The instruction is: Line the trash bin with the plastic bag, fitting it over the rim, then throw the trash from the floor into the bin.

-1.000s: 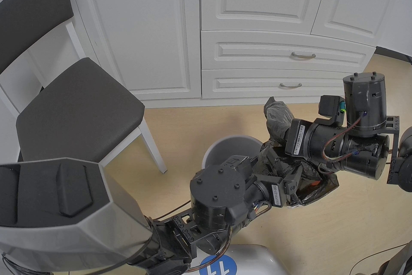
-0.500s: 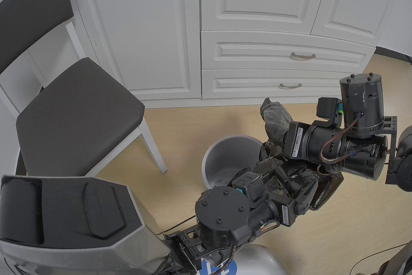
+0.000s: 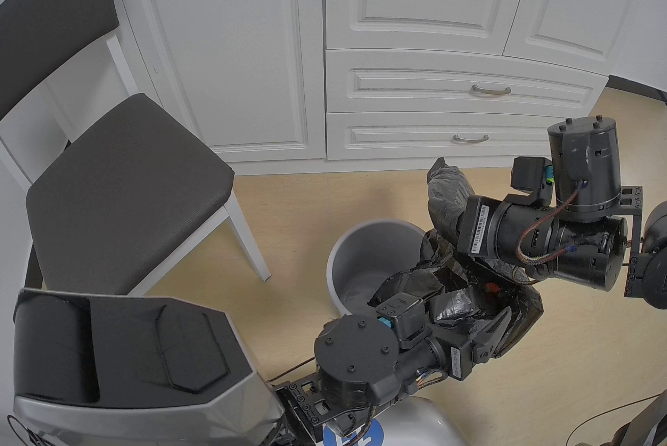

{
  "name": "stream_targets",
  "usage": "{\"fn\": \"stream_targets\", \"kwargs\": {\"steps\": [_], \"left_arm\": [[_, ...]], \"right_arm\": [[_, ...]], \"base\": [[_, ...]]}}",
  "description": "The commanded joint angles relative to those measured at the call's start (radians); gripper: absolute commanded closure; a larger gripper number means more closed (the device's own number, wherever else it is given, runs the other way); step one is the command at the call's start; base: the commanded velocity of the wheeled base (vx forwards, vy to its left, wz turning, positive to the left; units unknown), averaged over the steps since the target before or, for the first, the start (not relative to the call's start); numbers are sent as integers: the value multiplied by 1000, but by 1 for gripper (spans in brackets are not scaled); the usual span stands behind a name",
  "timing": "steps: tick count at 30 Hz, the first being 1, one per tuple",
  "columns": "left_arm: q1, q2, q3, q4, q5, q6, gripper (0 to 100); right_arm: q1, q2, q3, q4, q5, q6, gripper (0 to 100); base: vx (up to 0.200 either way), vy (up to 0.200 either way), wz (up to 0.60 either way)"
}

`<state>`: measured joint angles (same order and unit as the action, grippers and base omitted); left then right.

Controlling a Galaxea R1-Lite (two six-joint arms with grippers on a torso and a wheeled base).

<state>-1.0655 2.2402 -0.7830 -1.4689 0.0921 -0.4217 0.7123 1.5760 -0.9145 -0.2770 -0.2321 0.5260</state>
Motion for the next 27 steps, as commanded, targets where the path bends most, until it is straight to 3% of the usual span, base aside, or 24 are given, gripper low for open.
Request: {"fn": "stream_targets", "kwargs": {"steps": [1,14,16,27], "left_arm": [[2,16,-32,6,3,0,0],[16,21,-170,133,15,6,0],[27,24,-211,153,47,6,0],[78,19,-240,173,89,4,0]], "right_arm": [[6,-1,-1,-1,0,0,100],[38,3,-9,-1,-3,22,100],[44,3,-11,1,-4,26,100],[56,1,-11,2,-6,28,100]], "base": [[0,0,0],[0,0,0],[0,0,0],[0,0,0]]}}
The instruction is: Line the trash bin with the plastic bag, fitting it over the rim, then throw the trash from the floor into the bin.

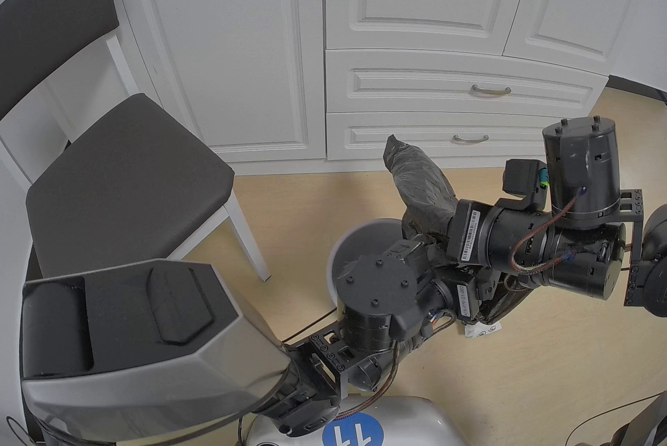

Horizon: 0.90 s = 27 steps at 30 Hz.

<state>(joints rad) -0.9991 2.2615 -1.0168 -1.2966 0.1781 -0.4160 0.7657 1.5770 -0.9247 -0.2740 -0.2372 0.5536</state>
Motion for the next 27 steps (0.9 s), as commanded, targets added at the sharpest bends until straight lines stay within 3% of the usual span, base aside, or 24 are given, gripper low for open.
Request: {"fn": "stream_targets", "kwargs": {"steps": [1,12,13,27], "left_arm": [[14,0,-8,3,3,-1,0],[13,36,-42,13,38,0,0],[11,38,-45,13,38,0,100],[13,23,-31,16,41,0,100]], "right_arm": [[4,0,1,-1,-1,0,100],[17,-2,3,-1,-2,0,100],[17,-2,3,-1,-2,0,100],[17,-12,12,-2,-36,-8,100]], "base": [[0,0,0],[0,0,0],[0,0,0],[0,0,0]]}}
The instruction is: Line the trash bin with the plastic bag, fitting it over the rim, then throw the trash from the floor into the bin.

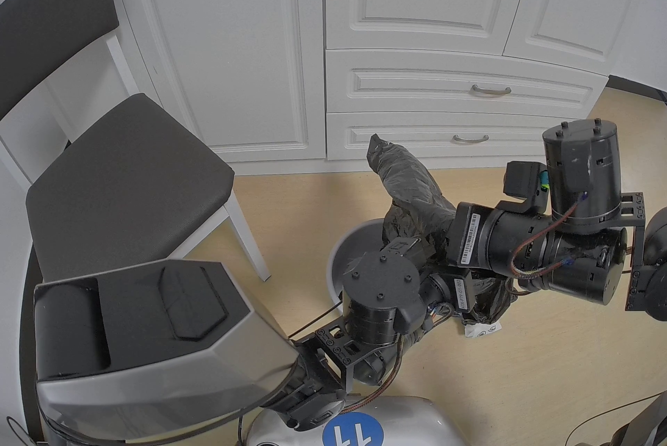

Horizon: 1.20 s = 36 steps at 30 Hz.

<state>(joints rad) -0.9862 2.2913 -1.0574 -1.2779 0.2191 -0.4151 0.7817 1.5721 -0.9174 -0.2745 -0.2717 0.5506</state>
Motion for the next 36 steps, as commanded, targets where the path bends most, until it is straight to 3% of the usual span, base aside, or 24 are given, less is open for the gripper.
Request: {"fn": "stream_targets", "kwargs": {"steps": [1,5,6,11,15,19,22,27,30,31,32,33,34,36], "left_arm": [[-2,-7,14,-5,0,-1,100],[-2,-6,24,-9,0,-1,100],[-2,-6,24,-8,0,-1,100],[-3,-13,39,2,0,2,100],[3,-46,71,40,0,84,100],[12,-116,85,91,-7,88,100],[17,-174,99,153,-15,82,100],[58,-223,159,167,-40,76,100],[123,-314,297,167,-227,68,100],[123,-314,297,167,-227,68,100],[156,-357,353,169,-322,64,100],[158,-360,356,169,-328,64,100],[196,-389,392,169,-415,65,100],[233,-403,415,169,-495,65,100]], "right_arm": [[1,-9,5,-3,-1,-5,100],[1,-21,23,-3,-1,-15,100],[1,-23,23,-5,-1,-15,0],[1,-70,29,-2,0,-23,0],[-7,-147,52,0,11,-66,0],[-19,-221,66,3,12,-103,0],[-59,-259,54,51,17,-117,0],[-148,-274,35,103,92,-118,0],[-234,-256,45,106,141,-147,0],[-234,-256,45,106,141,-147,0],[-271,-245,55,106,170,-186,0],[-272,-245,57,106,172,-187,0],[-305,-239,83,98,204,-221,0],[-322,-234,104,95,238,-250,0]], "base": [[0,0,0],[0,0,0],[0,0,0],[0,0,0],[0,0,0],[0,0,0],[0,0,0],[0,0,0],[0,0,0],[0,0,0],[0,0,0],[0,0,0],[0,0,0],[0,0,0]]}}
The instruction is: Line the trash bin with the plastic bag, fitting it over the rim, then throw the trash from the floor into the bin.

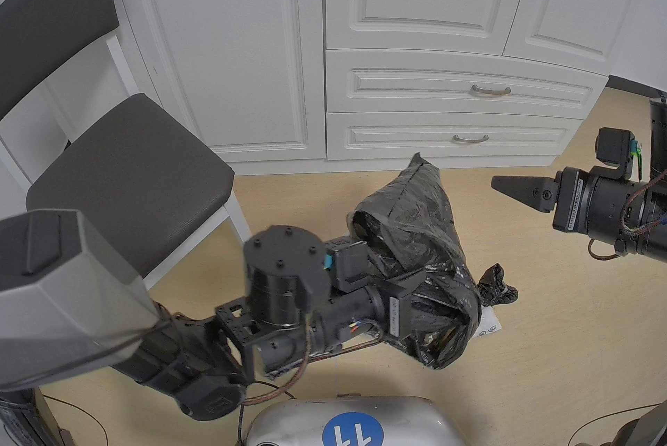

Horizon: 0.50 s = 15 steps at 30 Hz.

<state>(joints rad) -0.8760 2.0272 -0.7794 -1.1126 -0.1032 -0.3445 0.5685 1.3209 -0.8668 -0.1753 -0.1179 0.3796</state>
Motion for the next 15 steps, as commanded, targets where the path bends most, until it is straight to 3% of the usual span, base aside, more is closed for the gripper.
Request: {"fn": "stream_targets", "kwargs": {"steps": [1,3,5,15], "left_arm": [[141,-142,149,3,-213,-5,100],[183,-134,173,2,-294,4,100],[213,-120,181,-1,-323,9,100],[278,-88,195,-12,-349,9,100]], "right_arm": [[-116,20,61,-4,98,-93,0],[-134,32,75,-4,122,-119,0],[-147,54,80,-6,129,-131,0],[-171,271,77,-87,133,-131,0]], "base": [[0,0,0],[0,0,0],[0,0,0],[0,0,0]]}}
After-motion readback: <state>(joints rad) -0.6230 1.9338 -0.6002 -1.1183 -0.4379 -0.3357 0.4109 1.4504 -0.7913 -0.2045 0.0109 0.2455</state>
